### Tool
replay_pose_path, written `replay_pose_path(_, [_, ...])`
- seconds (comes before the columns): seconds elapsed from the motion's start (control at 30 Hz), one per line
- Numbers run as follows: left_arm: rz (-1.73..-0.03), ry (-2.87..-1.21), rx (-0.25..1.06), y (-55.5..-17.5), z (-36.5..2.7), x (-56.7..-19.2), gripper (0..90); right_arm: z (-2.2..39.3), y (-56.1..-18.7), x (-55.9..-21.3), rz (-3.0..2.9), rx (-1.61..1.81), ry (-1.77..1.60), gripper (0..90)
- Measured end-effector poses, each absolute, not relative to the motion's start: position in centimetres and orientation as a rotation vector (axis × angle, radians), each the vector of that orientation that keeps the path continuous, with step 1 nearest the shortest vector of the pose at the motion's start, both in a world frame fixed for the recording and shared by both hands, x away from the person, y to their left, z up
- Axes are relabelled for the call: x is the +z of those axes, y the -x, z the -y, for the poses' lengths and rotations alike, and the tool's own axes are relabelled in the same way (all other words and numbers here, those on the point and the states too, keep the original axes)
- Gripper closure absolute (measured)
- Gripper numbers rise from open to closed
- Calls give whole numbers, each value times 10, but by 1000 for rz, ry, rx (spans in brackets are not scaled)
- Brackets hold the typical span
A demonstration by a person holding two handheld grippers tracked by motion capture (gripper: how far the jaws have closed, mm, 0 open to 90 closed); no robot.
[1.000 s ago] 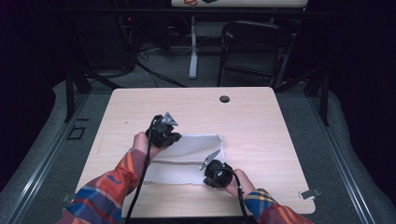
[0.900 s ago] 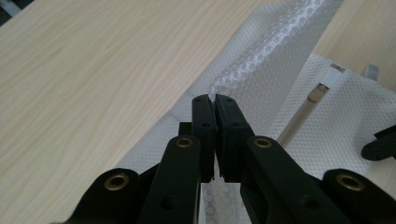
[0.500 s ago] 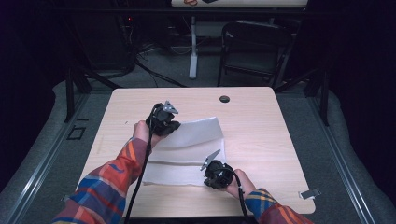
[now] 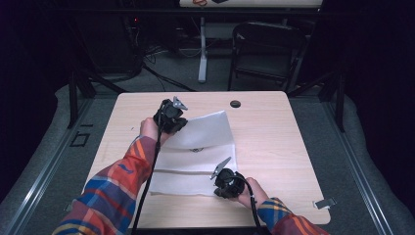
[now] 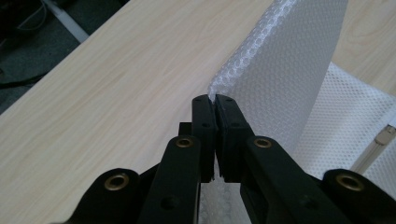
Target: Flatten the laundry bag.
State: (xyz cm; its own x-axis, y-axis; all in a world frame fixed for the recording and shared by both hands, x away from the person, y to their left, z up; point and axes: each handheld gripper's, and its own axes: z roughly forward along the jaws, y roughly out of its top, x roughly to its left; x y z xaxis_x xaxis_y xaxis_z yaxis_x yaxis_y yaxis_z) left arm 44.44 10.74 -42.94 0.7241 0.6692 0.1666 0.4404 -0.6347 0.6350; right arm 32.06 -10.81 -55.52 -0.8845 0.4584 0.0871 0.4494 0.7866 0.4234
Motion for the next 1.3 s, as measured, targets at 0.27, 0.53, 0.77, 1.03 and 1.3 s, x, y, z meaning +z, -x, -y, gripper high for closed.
replay_pose_path(0.27, [-860, -2340, 569, -456, -108, -424, 873, 110, -322, -555, -2961, 694, -742, 900])
replay_pose_path(0.53, [-894, -2308, 621, -466, -108, -423, 872, 109, -320, -555, -2968, 698, -749, 900])
replay_pose_path(0.77, [-901, -2296, 677, -477, -99, -423, 871, 108, -318, -556, -2948, 717, -765, 900])
replay_pose_path(1.03, [-904, -2290, 718, -489, -84, -428, 864, 109, -319, -556, -2945, 725, -769, 900])
replay_pose_path(1.3, [-937, -2285, 734, -499, -79, -434, 840, 109, -318, -556, -2938, 710, -761, 900])
